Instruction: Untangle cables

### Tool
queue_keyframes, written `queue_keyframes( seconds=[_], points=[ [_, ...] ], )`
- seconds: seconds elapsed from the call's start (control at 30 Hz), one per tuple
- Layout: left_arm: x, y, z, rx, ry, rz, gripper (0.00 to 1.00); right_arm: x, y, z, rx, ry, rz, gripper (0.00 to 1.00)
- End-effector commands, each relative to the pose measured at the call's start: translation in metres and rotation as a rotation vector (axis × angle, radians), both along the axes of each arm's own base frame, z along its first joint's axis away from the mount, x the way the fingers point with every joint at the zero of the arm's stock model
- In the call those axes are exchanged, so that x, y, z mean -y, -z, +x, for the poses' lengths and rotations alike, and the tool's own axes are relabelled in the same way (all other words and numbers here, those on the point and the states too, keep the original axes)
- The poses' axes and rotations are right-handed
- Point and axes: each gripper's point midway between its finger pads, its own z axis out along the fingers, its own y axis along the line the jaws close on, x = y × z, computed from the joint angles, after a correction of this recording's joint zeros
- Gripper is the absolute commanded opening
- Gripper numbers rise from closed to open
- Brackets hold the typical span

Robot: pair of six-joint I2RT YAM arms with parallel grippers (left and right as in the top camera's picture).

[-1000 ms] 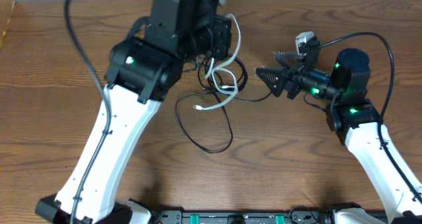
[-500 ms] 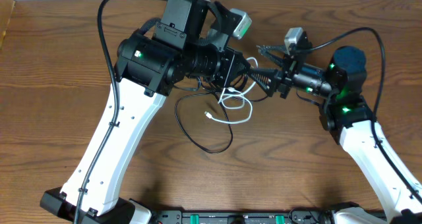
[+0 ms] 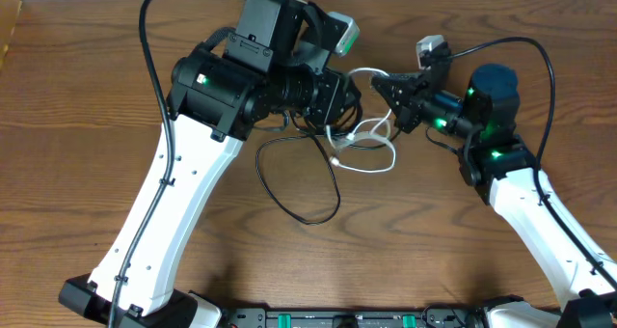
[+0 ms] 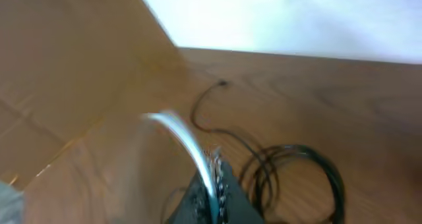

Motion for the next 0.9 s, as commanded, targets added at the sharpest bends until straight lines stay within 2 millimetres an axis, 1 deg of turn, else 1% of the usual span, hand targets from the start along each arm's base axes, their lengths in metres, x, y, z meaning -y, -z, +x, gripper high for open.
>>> queue_keyframes(
  seconds=[0.0, 0.03, 0.13, 0.17, 0.27, 0.37, 0.47, 0.6, 0.73, 0.8, 0.87],
  points=[
    [-0.016, 0.003, 0.021, 0.076, -0.092, 0.093, 0.62, 0.022, -0.029, 0.026, 0.014, 0.153, -0.053, 0.01],
    [-0.018, 0.002, 0.024, 0.088, -0.103, 0.1, 0.65, 0.032, -0.043, 0.033, 0.025, 0.195, -0.114, 0.01],
    [-0.017, 0.002, 0.028, 0.1, -0.107, 0.097, 0.69, 0.048, -0.069, 0.04, 0.054, 0.266, -0.2, 0.01],
    [-0.016, 0.001, 0.03, 0.104, -0.107, 0.094, 0.7, 0.064, -0.09, 0.045, 0.082, 0.333, -0.26, 0.01],
    [-0.014, 0.004, 0.033, 0.105, -0.107, 0.095, 0.72, 0.096, -0.122, 0.051, 0.128, 0.461, -0.338, 0.01],
    [-0.014, 0.007, 0.037, 0.105, -0.115, 0.104, 0.72, 0.123, -0.134, 0.054, 0.144, 0.547, -0.385, 0.01],
    [-0.019, 0.012, 0.043, 0.109, -0.14, 0.134, 0.72, 0.15, -0.133, 0.058, 0.126, 0.623, -0.414, 0.01],
    [-0.022, 0.017, 0.048, 0.1, -0.152, 0.143, 0.72, 0.191, -0.117, 0.065, 0.064, 0.741, -0.468, 0.01],
    [-0.026, 0.027, 0.056, 0.075, -0.168, 0.155, 0.72, 0.247, -0.088, 0.078, -0.014, 0.917, -0.59, 0.01],
    [-0.024, 0.034, 0.058, 0.062, -0.166, 0.163, 0.72, 0.279, -0.07, 0.084, -0.068, 1.005, -0.639, 0.01],
    [-0.024, 0.037, 0.06, 0.055, -0.165, 0.167, 0.72, 0.3, -0.059, 0.086, -0.105, 1.039, -0.643, 0.01]
  ],
)
